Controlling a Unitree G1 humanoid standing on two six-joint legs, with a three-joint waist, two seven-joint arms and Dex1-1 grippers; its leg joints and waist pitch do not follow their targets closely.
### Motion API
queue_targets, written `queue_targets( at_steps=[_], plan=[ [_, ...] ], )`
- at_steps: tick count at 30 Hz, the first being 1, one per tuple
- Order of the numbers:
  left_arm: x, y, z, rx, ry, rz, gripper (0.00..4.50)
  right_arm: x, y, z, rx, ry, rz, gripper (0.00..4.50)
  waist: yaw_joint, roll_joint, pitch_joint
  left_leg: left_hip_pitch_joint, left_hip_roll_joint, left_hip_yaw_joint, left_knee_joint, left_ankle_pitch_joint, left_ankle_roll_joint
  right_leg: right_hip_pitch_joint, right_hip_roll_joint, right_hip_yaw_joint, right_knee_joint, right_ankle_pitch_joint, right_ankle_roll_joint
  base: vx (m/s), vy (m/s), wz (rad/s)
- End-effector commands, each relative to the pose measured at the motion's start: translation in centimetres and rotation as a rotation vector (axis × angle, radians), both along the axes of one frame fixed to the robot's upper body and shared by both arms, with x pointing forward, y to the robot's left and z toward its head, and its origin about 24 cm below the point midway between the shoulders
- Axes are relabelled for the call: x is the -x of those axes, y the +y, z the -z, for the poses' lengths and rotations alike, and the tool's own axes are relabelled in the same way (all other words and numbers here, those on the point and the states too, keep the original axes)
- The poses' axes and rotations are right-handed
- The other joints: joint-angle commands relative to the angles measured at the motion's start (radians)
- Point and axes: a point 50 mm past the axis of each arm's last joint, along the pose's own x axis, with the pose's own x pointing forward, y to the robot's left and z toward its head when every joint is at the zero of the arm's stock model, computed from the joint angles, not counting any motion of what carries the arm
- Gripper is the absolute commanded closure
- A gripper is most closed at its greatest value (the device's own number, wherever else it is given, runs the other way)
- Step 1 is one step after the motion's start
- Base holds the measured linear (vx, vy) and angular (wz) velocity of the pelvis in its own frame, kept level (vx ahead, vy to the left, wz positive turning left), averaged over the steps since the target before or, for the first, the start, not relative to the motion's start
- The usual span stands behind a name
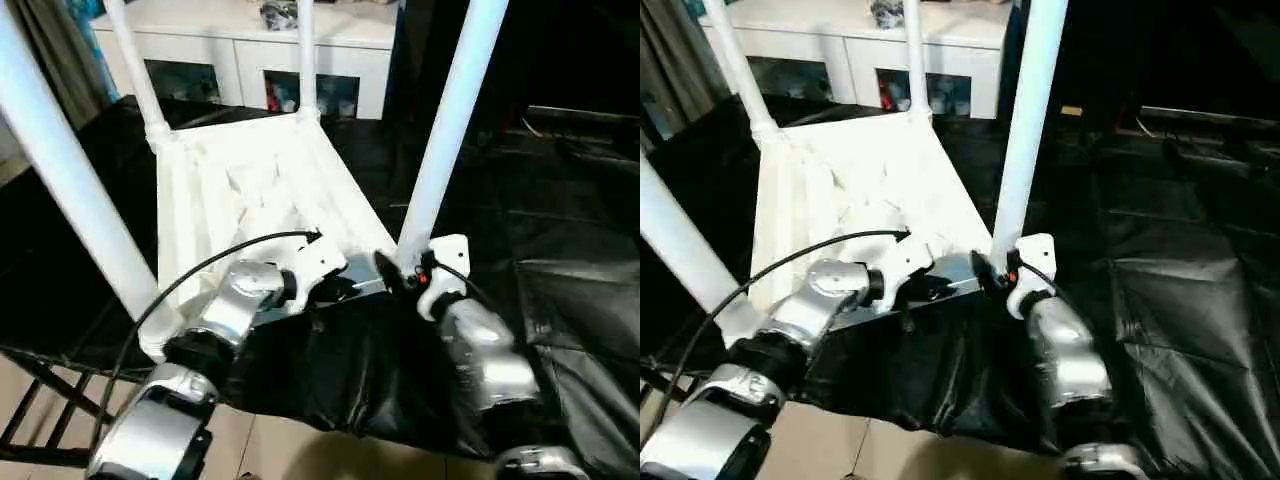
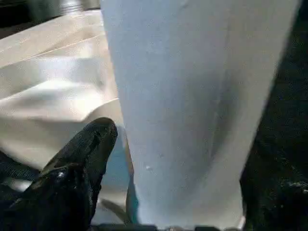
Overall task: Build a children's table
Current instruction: Rotate leg to tighten
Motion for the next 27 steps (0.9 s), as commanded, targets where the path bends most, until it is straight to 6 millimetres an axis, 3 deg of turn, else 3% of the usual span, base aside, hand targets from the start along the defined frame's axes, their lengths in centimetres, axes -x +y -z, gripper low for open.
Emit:
queue_targets(
  at_steps=[1, 9, 13, 22, 23, 24, 27],
  plan=[
    [1.0, -1.4, -0.3, 0.069, 0.003, 0.145, 4.50, 0.7, 3.2, -0.4, -0.019, 0.011, -0.292, 0.63, 0.003, -0.020, -0.050, -0.001, 0.058, -0.024, -0.057, -0.205, 0.096, 0.046, -0.076, 0.057, -0.074, -0.263, -0.186, 0.000, 0.000, 0.00],
    [0.8, 0.7, -0.7, 0.023, 0.029, 0.229, 4.50, 1.9, 1.6, -0.6, 0.006, 0.075, -0.579, 0.63, 0.015, -0.019, -0.054, -0.001, 0.068, -0.023, -0.052, -0.174, 0.110, 0.045, -0.074, 0.053, -0.057, -0.183, -0.231, 0.000, 0.000, 0.00],
    [0.8, 1.2, -0.7, 0.012, 0.052, 0.273, 4.50, 2.4, 0.9, -0.7, -0.001, 0.135, -0.703, 0.97, 0.021, -0.021, -0.054, -0.002, 0.067, -0.021, -0.050, -0.168, 0.111, 0.045, -0.076, 0.054, -0.058, -0.190, -0.232, 0.000, 0.000, 0.00],
    [1.0, 1.5, -0.8, -0.003, 0.073, 0.336, 4.50, 2.9, 0.5, -0.8, 0.003, 0.195, -0.824, 1.71, 0.035, -0.024, -0.059, -0.004, 0.067, -0.021, -0.043, -0.120, 0.124, 0.044, -0.075, 0.052, -0.046, -0.125, -0.248, 0.000, 0.000, 0.00],
    [1.0, 1.5, -0.8, -0.001, 0.078, 0.345, 4.50, 3.0, 0.5, -0.8, 0.005, 0.206, -0.846, 1.79, 0.036, -0.017, -0.058, -0.005, 0.068, -0.023, -0.043, -0.127, 0.121, 0.044, -0.077, 0.052, -0.046, -0.131, -0.250, 0.000, 0.000, 0.00],
    [1.0, 1.5, -0.9, -0.001, 0.080, 0.347, 4.50, 3.0, 0.6, -0.8, 0.007, 0.208, -0.852, 1.82, 0.034, -0.021, -0.057, -0.004, 0.067, -0.022, -0.043, -0.142, 0.117, 0.044, -0.077, 0.052, -0.049, -0.144, -0.247, 0.000, 0.000, 0.00],
    [1.0, 1.6, -0.9, -0.002, 0.081, 0.349, 4.50, 3.0, 0.7, -0.7, 0.005, 0.210, -0.857, 1.85, 0.035, -0.021, -0.057, -0.004, 0.067, -0.023, -0.044, -0.151, 0.109, 0.045, -0.078, 0.052, -0.051, -0.163, -0.242, 0.000, 0.000, 0.00]
  ],
)
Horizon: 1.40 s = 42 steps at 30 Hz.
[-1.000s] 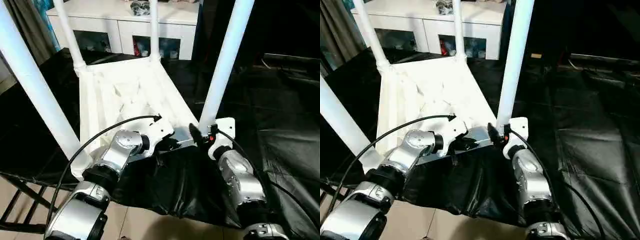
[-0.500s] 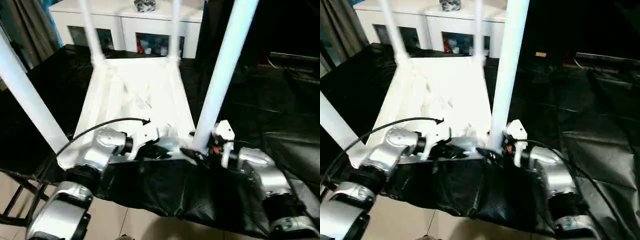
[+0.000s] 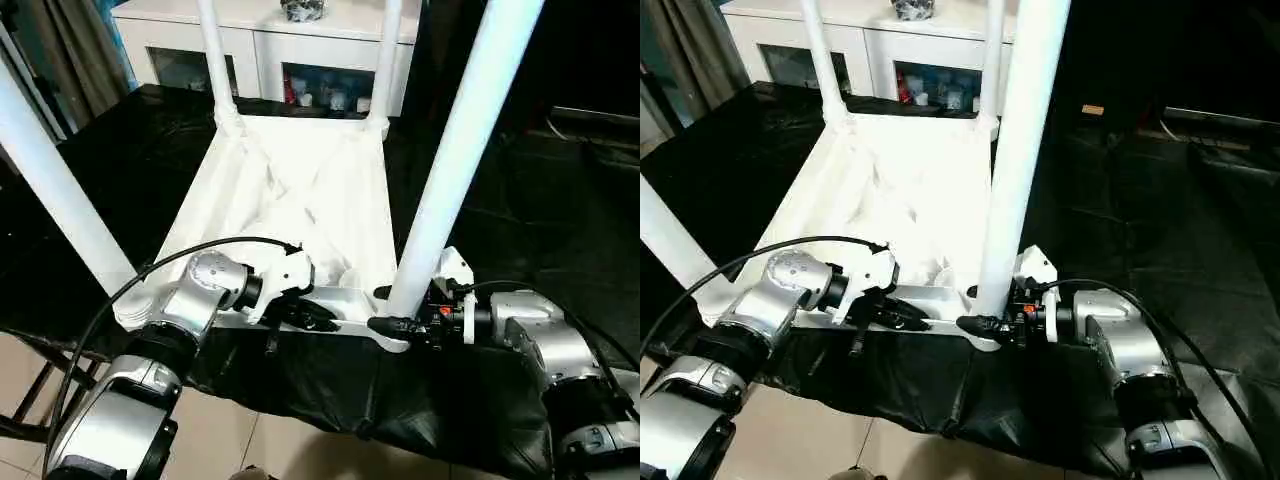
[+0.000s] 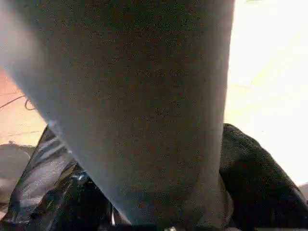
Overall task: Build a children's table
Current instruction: Rotate leg to tighten
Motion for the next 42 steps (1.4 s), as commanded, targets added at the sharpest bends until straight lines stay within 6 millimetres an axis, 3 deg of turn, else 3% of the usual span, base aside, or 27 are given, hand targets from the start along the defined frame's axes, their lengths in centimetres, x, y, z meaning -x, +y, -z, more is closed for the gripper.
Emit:
queue_targets(
  at_steps=[1, 7, 8, 9, 14, 16, 19, 20, 22, 25, 26, 30, 31, 33, 37, 38, 41, 42],
  plan=[
    [0.0, -1.5, -0.2, 0.024, -0.006, 0.035, 4.50, 1.0, 2.6, 0.5, -0.020, 0.051, -0.164, 1.86, 0.001, -0.018, -0.058, 0.009, 0.066, -0.022, -0.054, -0.153, 0.103, 0.054, -0.078, 0.053, -0.056, -0.171, -0.237, 0.000, 0.000, 0.00],
    [-0.5, -1.5, 0.0, 0.012, -0.030, -0.070, 4.50, 0.6, 3.0, 0.8, -0.028, -0.009, -0.013, 1.87, 0.000, -0.022, -0.057, 0.009, 0.066, -0.023, -0.054, -0.155, 0.093, 0.052, -0.078, 0.053, -0.057, -0.190, -0.229, 0.000, 0.000, 0.00],
    [-0.6, -1.5, 0.1, 0.007, -0.032, -0.094, 4.50, 0.4, 3.0, 0.9, -0.024, -0.021, 0.033, 1.87, 0.001, -0.020, -0.055, 0.010, 0.067, -0.023, -0.056, -0.165, 0.083, 0.050, -0.080, 0.055, -0.061, -0.218, -0.220, 0.000, 0.000, 0.00],
    [-0.8, -1.6, 0.1, 0.010, -0.036, -0.121, 4.50, 0.3, 3.0, 1.0, -0.029, -0.032, 0.080, 1.88, -0.001, -0.025, -0.052, 0.010, 0.066, -0.023, -0.057, -0.181, 0.078, 0.048, -0.079, 0.054, -0.064, -0.248, -0.214, 0.000, 0.000, 0.00],
    [-0.9, -3.4, 0.3, 0.053, -0.037, -0.248, 4.50, 0.1, 3.7, 2.0, -0.021, -0.050, 0.367, 1.92, -0.018, -0.023, -0.037, 0.024, 0.062, -0.037, -0.072, -0.332, 0.006, 0.037, -0.084, 0.052, -0.100, -0.552, -0.118, 0.000, 0.000, 0.00],
    [-0.7, -4.4, 0.5, 0.067, -0.031, -0.281, 4.50, 0.0, 4.3, 2.6, -0.018, -0.034, 0.471, 1.93, -0.024, -0.018, -0.037, 0.029, 0.061, -0.040, -0.074, -0.358, 0.000, 0.034, -0.086, 0.051, -0.107, -0.583, -0.102, 0.000, 0.000, 0.00],
    [-0.4, -5.8, 0.7, 0.075, -0.027, -0.310, 4.50, -0.3, 5.0, 3.2, -0.005, -0.004, 0.615, 1.93, -0.042, -0.019, -0.032, 0.033, 0.060, -0.044, -0.080, -0.399, -0.011, 0.033, -0.082, 0.045, -0.115, -0.608, -0.092, 0.000, 0.000, 0.00],
    [-0.4, -6.9, 0.9, 0.066, -0.053, -0.361, 4.50, -0.9, 6.1, 3.7, 0.023, 0.017, 0.776, 1.93, -0.049, -0.014, -0.033, 0.034, 0.061, -0.047, -0.082, -0.417, -0.016, 0.032, -0.083, 0.045, -0.119, -0.615, -0.082, 0.000, 0.000, 0.00],
    [-0.4, -7.3, 0.9, 0.065, -0.059, -0.382, 4.50, -1.0, 6.4, 3.8, 0.029, 0.026, 0.821, 1.93, -0.060, -0.016, -0.033, 0.037, 0.056, -0.049, -0.081, -0.439, -0.024, 0.027, -0.080, 0.043, -0.121, -0.620, -0.079, 0.000, 0.000, 0.00],
    [-0.4, -7.8, 0.9, 0.043, -0.100, -0.412, 4.50, -1.1, 8.1, 3.1, 0.020, -0.042, 0.824, 1.93, -0.065, -0.013, -0.034, 0.036, 0.054, -0.047, -0.081, -0.444, -0.006, 0.026, -0.079, 0.046, -0.125, -0.602, -0.074, 0.000, 0.000, 0.00],
    [-0.4, -7.8, 0.9, 0.039, -0.110, -0.416, 4.50, -1.2, 8.3, 2.8, 0.013, -0.062, 0.833, 1.59, -0.066, -0.012, -0.035, 0.033, 0.056, -0.047, -0.083, -0.441, -0.003, 0.028, -0.081, 0.048, -0.124, -0.591, -0.074, 0.000, 0.000, 0.00],
    [-0.4, -7.3, 0.8, 0.048, -0.115, -0.410, 4.50, -1.8, 7.2, 2.0, -0.029, -0.115, 0.884, 1.03, -0.063, -0.010, -0.037, 0.032, 0.057, -0.044, -0.084, -0.423, 0.002, 0.027, -0.081, 0.053, -0.120, -0.541, -0.090, 0.000, 0.000, 0.00],
    [-0.4, -7.2, 0.8, 0.049, -0.115, -0.410, 4.50, -1.9, 7.1, 1.9, -0.032, -0.118, 0.882, 0.87, -0.064, -0.013, -0.038, 0.026, 0.058, -0.044, -0.085, -0.407, 0.008, 0.032, -0.081, 0.053, -0.116, -0.519, -0.097, 0.000, 0.000, 0.00],
    [-0.4, -6.8, 0.7, 0.059, -0.113, -0.399, 4.50, -2.0, 6.5, 1.7, -0.046, -0.129, 0.866, 0.78, -0.062, -0.014, -0.039, 0.025, 0.060, -0.041, -0.085, -0.386, 0.014, 0.034, -0.079, 0.056, -0.110, -0.474, -0.110, 0.000, 0.000, 0.00],
    [-0.1, -5.9, 0.5, 0.081, -0.107, -0.335, 4.50, -2.2, 5.3, 1.3, -0.064, -0.137, 0.780, 0.35, -0.058, -0.015, -0.043, 0.018, 0.059, -0.034, -0.081, -0.317, 0.041, 0.043, -0.078, 0.059, -0.097, -0.357, -0.151, 0.000, 0.000, 0.00],
    [0.0, -4.9, 0.2, 0.101, -0.094, -0.277, 4.50, -2.0, 4.4, 1.2, -0.036, -0.157, 0.646, 0.35, -0.055, -0.016, -0.044, 0.018, 0.058, -0.031, -0.077, -0.303, 0.050, 0.045, -0.077, 0.059, -0.094, -0.340, -0.163, 0.000, 0.000, 0.00],
    [0.1, -4.0, 0.1, 0.097, -0.080, -0.235, 4.50, -1.7, 3.7, 1.0, -0.032, -0.157, 0.531, 0.35, -0.051, -0.020, -0.046, 0.014, 0.055, -0.026, -0.069, -0.265, 0.078, 0.049, -0.080, 0.062, -0.088, -0.317, -0.179, 0.000, 0.000, 0.00],
    [0.2, -3.2, 0.0, 0.085, -0.081, -0.192, 4.50, -1.4, 3.2, 0.7, -0.036, -0.152, 0.421, 0.35, -0.048, -0.019, -0.048, 0.013, 0.056, -0.026, -0.067, -0.236, 0.085, 0.052, -0.080, 0.061, -0.085, -0.297, -0.187, 0.000, 0.000, 0.00]
  ],
)
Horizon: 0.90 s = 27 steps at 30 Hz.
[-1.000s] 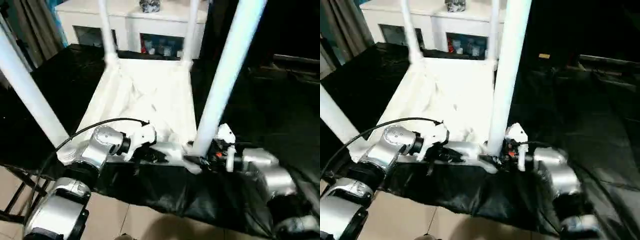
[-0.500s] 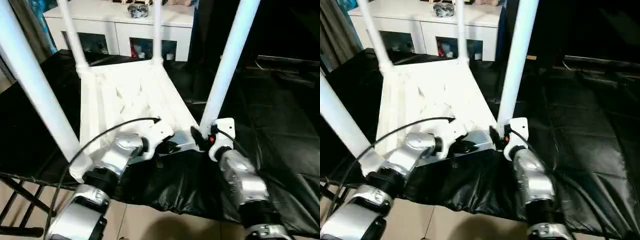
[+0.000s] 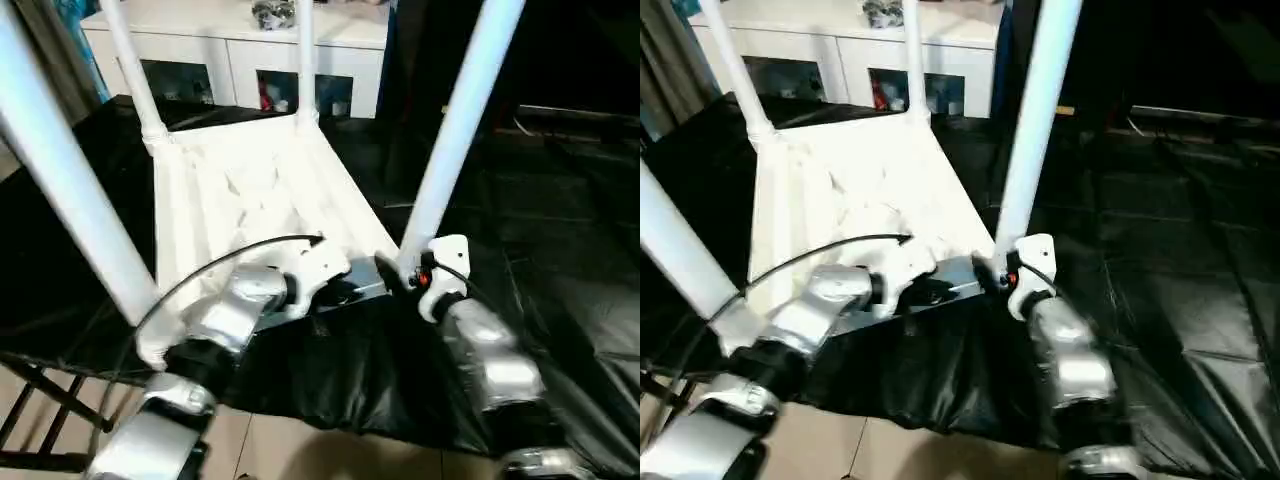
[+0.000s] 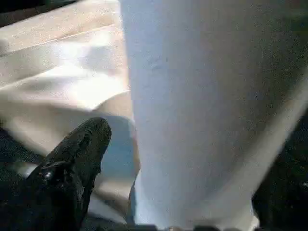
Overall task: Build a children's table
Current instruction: Rotate leg to tighten
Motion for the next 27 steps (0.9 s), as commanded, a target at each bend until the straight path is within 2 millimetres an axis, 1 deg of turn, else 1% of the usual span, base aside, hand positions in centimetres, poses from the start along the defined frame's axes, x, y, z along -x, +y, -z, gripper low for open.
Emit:
queue_targets(
  at_steps=[1, 2, 3, 4, 5, 6, 7, 8, 9, 10, 11, 12, 13, 14, 16, 17, 18, 20, 21, 23, 25, 26, 27],
  plan=[
    [0.6, -0.7, -0.5, 0.055, -0.009, 0.109, 4.50, 0.2, 1.4, -0.6, -0.021, 0.004, -0.193, 0.35, 0.008, -0.019, -0.051, -0.004, 0.056, -0.024, -0.056, -0.222, 0.094, 0.044, -0.080, 0.060, -0.076, -0.281, -0.194, 0.000, 0.000, 0.00],
    [0.6, 0.0, -0.7, 0.055, -0.007, 0.147, 4.50, 0.6, 0.8, -0.8, -0.001, 0.015, -0.303, 0.35, 0.012, -0.017, -0.053, -0.006, 0.060, -0.024, -0.056, -0.192, 0.102, 0.045, -0.075, 0.057, -0.070, -0.243, -0.203, 0.000, 0.000, 0.00],
    [0.7, 0.3, -0.8, 0.056, 0.003, 0.164, 4.50, 0.7, 0.6, -0.8, 0.014, 0.022, -0.355, 0.35, 0.016, -0.014, -0.056, -0.007, 0.063, -0.023, -0.052, -0.163, 0.110, 0.046, -0.072, 0.054, -0.060, -0.191, -0.216, 0.000, 0.000, 0.00],
    [0.7, 0.6, -0.9, 0.050, 0.008, 0.180, 4.50, 0.9, 0.4, -0.9, 0.029, 0.031, -0.404, 0.35, 0.019, -0.013, -0.059, -0.005, 0.065, -0.022, -0.050, -0.149, 0.116, 0.045, -0.070, 0.054, -0.055, -0.158, -0.225, 0.000, 0.000, 0.00],
    [0.7, 0.9, -0.9, 0.046, 0.012, 0.195, 4.50, 1.1, 0.3, -0.9, 0.038, 0.040, -0.450, 0.35, 0.021, -0.014, -0.062, -0.009, 0.065, -0.022, -0.046, -0.118, 0.130, 0.047, -0.068, 0.053, -0.044, -0.091, -0.243, 0.000, 0.000, 0.00],
    [0.7, 0.9, -0.9, 0.046, 0.012, 0.195, 4.50, 1.1, 0.3, -0.9, 0.038, 0.040, -0.450, 0.35, 0.025, -0.012, -0.064, -0.007, 0.066, -0.021, -0.044, -0.106, 0.136, 0.044, -0.068, 0.053, -0.040, -0.062, -0.254, 0.000, 0.000, 0.00],
    [0.7, 1.1, -1.0, 0.043, 0.015, 0.206, 4.50, 1.3, 0.2, -1.0, 0.042, 0.048, -0.482, 0.35, 0.026, -0.012, -0.064, -0.008, 0.067, -0.020, -0.041, -0.099, 0.148, 0.042, -0.069, 0.053, -0.037, -0.029, -0.269, 0.000, 0.000, 0.00],
    [0.8, 1.6, -1.1, 0.040, 0.035, 0.246, 4.50, 1.7, -0.1, -1.1, 0.040, 0.077, -0.585, 0.35, 0.030, -0.015, -0.061, -0.010, 0.066, -0.019, -0.040, -0.111, 0.152, 0.042, -0.070, 0.053, -0.037, -0.040, -0.275, 0.000, 0.000, 0.00],
    [0.9, 1.6, -1.1, 0.040, 0.036, 0.249, 4.50, 1.7, -0.1, -1.1, 0.040, 0.079, -0.590, 0.35, 0.032, -0.015, -0.060, -0.009, 0.067, -0.019, -0.041, -0.132, 0.149, 0.042, -0.073, 0.052, -0.041, -0.073, -0.272, 0.000, 0.000, 0.00],
    [0.9, 1.7, -1.1, 0.041, 0.040, 0.260, 4.50, 1.9, -0.1, -1.2, 0.039, 0.087, -0.618, 0.52, 0.033, -0.015, -0.059, -0.009, 0.067, -0.019, -0.042, -0.140, 0.145, 0.042, -0.073, 0.052, -0.043, -0.090, -0.269, 0.000, 0.000, 0.00],
    [1.0, 1.8, -1.2, 0.042, 0.049, 0.275, 4.50, 2.1, -0.1, -1.2, 0.040, 0.095, -0.652, 0.52, 0.034, -0.015, -0.058, -0.007, 0.068, -0.019, -0.044, -0.157, 0.133, 0.040, -0.074, 0.053, -0.046, -0.121, -0.265, 0.000, 0.000, 0.00],
    [1.1, 1.8, -1.2, 0.040, 0.050, 0.292, 4.50, 2.2, -0.1, -1.3, 0.042, 0.103, -0.679, 0.67, 0.035, -0.015, -0.057, -0.007, 0.068, -0.019, -0.044, -0.164, 0.127, 0.040, -0.074, 0.053, -0.047, -0.135, -0.262, 0.000, 0.000, 0.00],
    [1.2, 1.9, -1.2, 0.037, 0.052, 0.307, 4.50, 2.2, -0.1, -1.3, 0.040, 0.110, -0.702, 0.67, 0.036, -0.015, -0.057, -0.006, 0.069, -0.020, -0.046, -0.174, 0.116, 0.040, -0.074, 0.054, -0.049, -0.154, -0.256, 0.000, 0.000, 0.00],
    [1.3, 1.9, -1.2, 0.034, 0.056, 0.325, 4.50, 2.3, 0.0, -1.4, 0.037, 0.118, -0.728, 0.86, 0.038, -0.015, -0.056, -0.005, 0.069, -0.020, -0.046, -0.181, 0.108, 0.039, -0.075, 0.055, -0.050, -0.165, -0.253, 0.000, 0.000, 0.00],
    [1.4, 1.9, -1.2, 0.029, 0.066, 0.348, 4.50, 2.5, 0.2, -1.5, 0.026, 0.134, -0.766, 0.90, 0.040, -0.017, -0.057, -0.006, 0.068, -0.020, -0.045, -0.172, 0.104, 0.040, -0.075, 0.055, -0.048, -0.167, -0.251, 0.000, 0.000, 0.00],
    [1.5, 2.0, -1.1, 0.028, 0.070, 0.355, 4.50, 2.5, 0.2, -1.4, 0.023, 0.141, -0.780, 0.98, 0.042, -0.014, -0.057, -0.006, 0.069, -0.021, -0.045, -0.171, 0.105, 0.040, -0.076, 0.055, -0.049, -0.169, -0.252, 0.000, 0.000, 0.00],
    [1.5, 2.0, -1.1, 0.027, 0.070, 0.356, 4.50, 2.6, 0.3, -1.4, 0.022, 0.142, -0.782, 1.22, 0.044, -0.016, -0.057, -0.005, 0.069, -0.020, -0.045, -0.171, 0.102, 0.039, -0.076, 0.056, -0.048, -0.168, -0.251, 0.000, 0.000, 0.00],
    [1.5, 2.0, -1.1, 0.026, 0.072, 0.363, 4.50, 2.7, 0.3, -1.4, 0.019, 0.149, -0.799, 1.34, 0.047, -0.016, -0.058, -0.006, 0.068, -0.020, -0.044, -0.165, 0.099, 0.039, -0.076, 0.056, -0.047, -0.165, -0.251, 0.000, 0.000, 0.00],
    [1.6, 2.0, -1.1, 0.025, 0.076, 0.368, 4.50, 2.8, 0.4, -1.3, 0.013, 0.158, -0.814, 1.42, 0.049, -0.014, -0.058, -0.006, 0.068, -0.021, -0.043, -0.164, 0.098, 0.040, -0.076, 0.056, -0.047, -0.164, -0.249, 0.000, 0.000, 0.00],
    [1.6, 2.1, -1.1, 0.025, 0.079, 0.371, 4.50, 2.9, 0.5, -1.3, 0.008, 0.165, -0.824, 1.64, 0.052, -0.014, -0.059, -0.005, 0.068, -0.020, -0.043, -0.162, 0.099, 0.039, -0.076, 0.056, -0.046, -0.157, -0.252, 0.000, 0.000, 0.00],
    [1.6, 2.2, -1.0, 0.019, 0.082, 0.375, 4.50, 3.1, 0.6, -1.2, 0.002, 0.177, -0.843, 1.71, 0.053, -0.015, -0.058, -0.006, 0.068, -0.021, -0.043, -0.165, 0.095, 0.039, -0.076, 0.055, -0.046, -0.163, -0.249, 0.000, 0.000, 0.00],
    [1.6, 2.3, -1.0, 0.017, 0.082, 0.376, 4.50, 3.2, 0.6, -1.2, 0.000, 0.180, -0.846, 1.82, 0.053, -0.012, -0.057, -0.006, 0.068, -0.022, -0.044, -0.175, 0.089, 0.038, -0.076, 0.055, -0.048, -0.175, -0.246, 0.000, 0.000, 0.00],
    [1.6, 2.3, -1.0, 0.016, 0.083, 0.377, 4.50, 3.2, 0.6, -1.2, -0.001, 0.182, -0.848, 1.85, 0.053, -0.014, -0.057, -0.005, 0.068, -0.022, -0.044, -0.185, 0.084, 0.039, -0.076, 0.056, -0.049, -0.189, -0.242, 0.000, 0.000, 0.00]
  ],
)
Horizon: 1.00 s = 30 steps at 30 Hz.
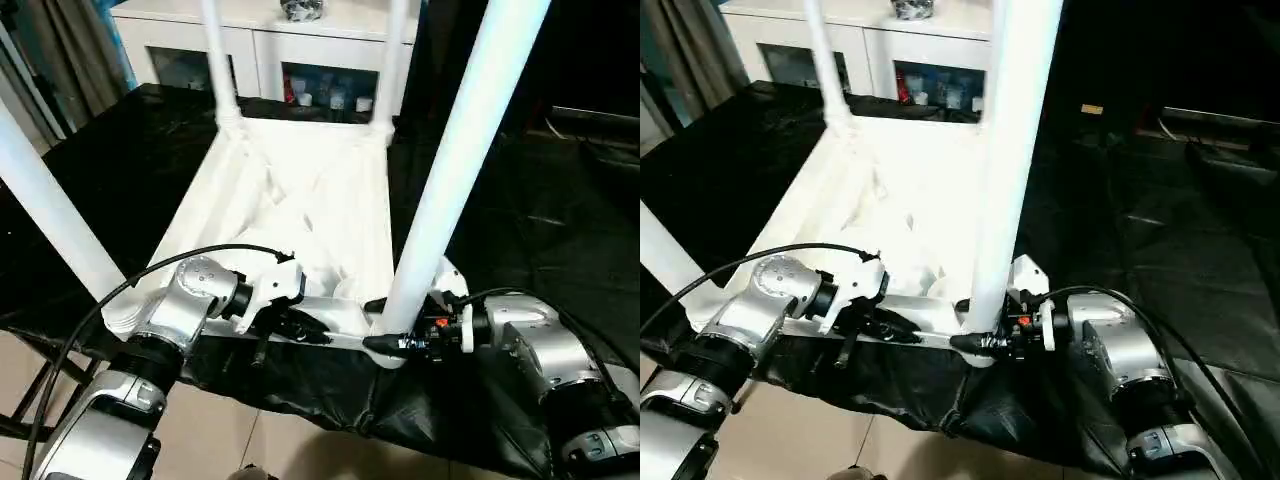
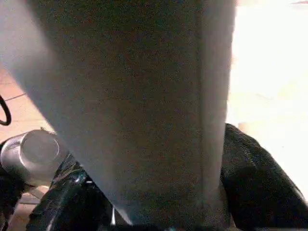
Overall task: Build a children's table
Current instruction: Rotate leg to tighten
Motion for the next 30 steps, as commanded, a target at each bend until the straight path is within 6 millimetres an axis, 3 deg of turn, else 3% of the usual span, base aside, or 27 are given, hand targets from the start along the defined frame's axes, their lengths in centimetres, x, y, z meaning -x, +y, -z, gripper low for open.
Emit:
queue_targets(
  at_steps=[1, 10, 14, 15, 16, 17, 21, 23, 24, 26, 27, 28, 30],
  plan=[
    [0.0, -1.2, -0.4, 0.041, -0.010, 0.037, 4.50, 0.7, 1.5, 0.3, -0.004, 0.036, -0.106, 1.85, 0.000, -0.013, -0.057, 0.012, 0.066, -0.023, -0.062, -0.188, 0.078, 0.052, -0.075, 0.055, -0.063, -0.201, -0.237, 0.000, 0.000, 0.00],
    [-0.4, -1.2, -0.3, 0.061, -0.016, -0.038, 4.50, 0.2, 1.7, 0.5, -0.037, 0.016, 0.030, 1.94, -0.002, -0.012, -0.056, 0.012, 0.066, -0.025, -0.064, -0.213, 0.057, 0.051, -0.075, 0.056, -0.065, -0.239, -0.222, 0.000, 0.000, 0.00],
    [-1.1, -1.7, -0.1, 0.059, -0.043, -0.152, 4.50, -0.4, 1.8, 1.0, -0.052, -0.012, 0.214, 2.00, -0.008, -0.010, -0.051, 0.016, 0.065, -0.028, -0.069, -0.259, 0.029, 0.045, -0.077, 0.056, -0.078, -0.334, -0.195, 0.000, 0.000, 0.00],
    [-1.3, -1.9, 0.0, 0.054, -0.050, -0.187, 4.50, -0.5, 1.8, 1.2, -0.049, -0.022, 0.274, 2.02, -0.012, -0.013, -0.051, 0.013, 0.063, -0.030, -0.071, -0.270, 0.025, 0.050, -0.078, 0.054, -0.079, -0.363, -0.182, 0.000, 0.000, 0.00],
    [-1.4, -2.4, 0.1, 0.060, -0.058, -0.224, 4.50, -0.6, 1.9, 1.6, -0.055, -0.016, 0.342, 2.04, -0.016, -0.025, -0.051, 0.012, 0.064, -0.029, -0.070, -0.265, 0.025, 0.049, -0.077, 0.056, -0.080, -0.364, -0.177, 0.000, 0.000, 0.00],
    [-1.4, -2.5, 0.1, 0.061, -0.060, -0.229, 4.50, -0.6, 1.9, 1.7, -0.054, -0.017, 0.356, 2.05, -0.018, -0.016, -0.047, 0.018, 0.064, -0.031, -0.073, -0.282, 0.019, 0.041, -0.079, 0.057, -0.085, -0.389, -0.174, 0.000, 0.000, 0.00],
    [-1.4, -4.8, 0.6, 0.070, -0.084, -0.320, 4.50, -1.3, 2.8, 3.1, -0.037, -0.016, 0.665, 2.11, -0.035, -0.018, -0.045, 0.016, 0.057, -0.037, -0.075, -0.314, 0.005, 0.044, -0.081, 0.053, -0.096, -0.480, -0.137, 0.000, 0.000, 0.00],
    [-1.4, -6.3, 0.9, 0.056, -0.106, -0.363, 4.50, -1.8, 3.9, 3.7, -0.036, 0.000, 0.830, 2.12, -0.044, -0.017, -0.039, 0.026, 0.054, -0.038, -0.076, -0.353, -0.006, 0.031, -0.081, 0.051, -0.110, -0.565, -0.109, 0.000, 0.000, 0.00],
    [-1.4, -6.3, 0.9, 0.056, -0.106, -0.363, 4.50, -1.8, 3.9, 3.7, -0.036, 0.000, 0.830, 2.12, -0.048, -0.019, -0.040, 0.026, 0.052, -0.041, -0.076, -0.365, -0.005, 0.035, -0.081, 0.048, -0.115, -0.597, -0.090, 0.000, 0.000, 0.00],
    [-1.5, -6.9, 1.0, 0.060, -0.108, -0.398, 4.50, -2.1, 4.4, 3.8, -0.032, 0.004, 0.897, 2.13, -0.053, -0.014, -0.038, 0.027, 0.053, -0.041, -0.078, -0.381, -0.003, 0.031, -0.079, 0.050, -0.119, -0.600, -0.084, 0.000, 0.000, 0.00],
    [-1.6, -7.6, 1.0, 0.062, -0.112, -0.415, 4.50, -2.5, 5.0, 3.8, -0.025, 0.000, 0.956, 2.13, -0.057, -0.010, -0.037, 0.035, 0.051, -0.042, -0.078, -0.403, -0.003, 0.027, -0.077, 0.047, -0.123, -0.608, -0.083, 0.000, 0.000, 0.00],
    [-1.6, -8.2, 1.0, 0.061, -0.119, -0.429, 4.50, -2.7, 5.7, 3.7, -0.026, 0.008, 0.996, 2.14, -0.064, -0.007, -0.037, 0.036, 0.052, -0.043, -0.081, -0.414, -0.007, 0.029, -0.076, 0.046, -0.123, -0.602, -0.086, 0.000, 0.000, 0.00],
    [-1.6, -8.7, 1.0, 0.060, -0.125, -0.436, 4.50, -2.9, 6.2, 3.6, -0.028, 0.015, 1.020, 2.14, -0.069, -0.010, -0.040, 0.030, 0.052, -0.046, -0.087, -0.413, -0.005, 0.038, -0.074, 0.043, -0.123, -0.572, -0.085, 0.000, 0.000, 0.00]
  ],
)
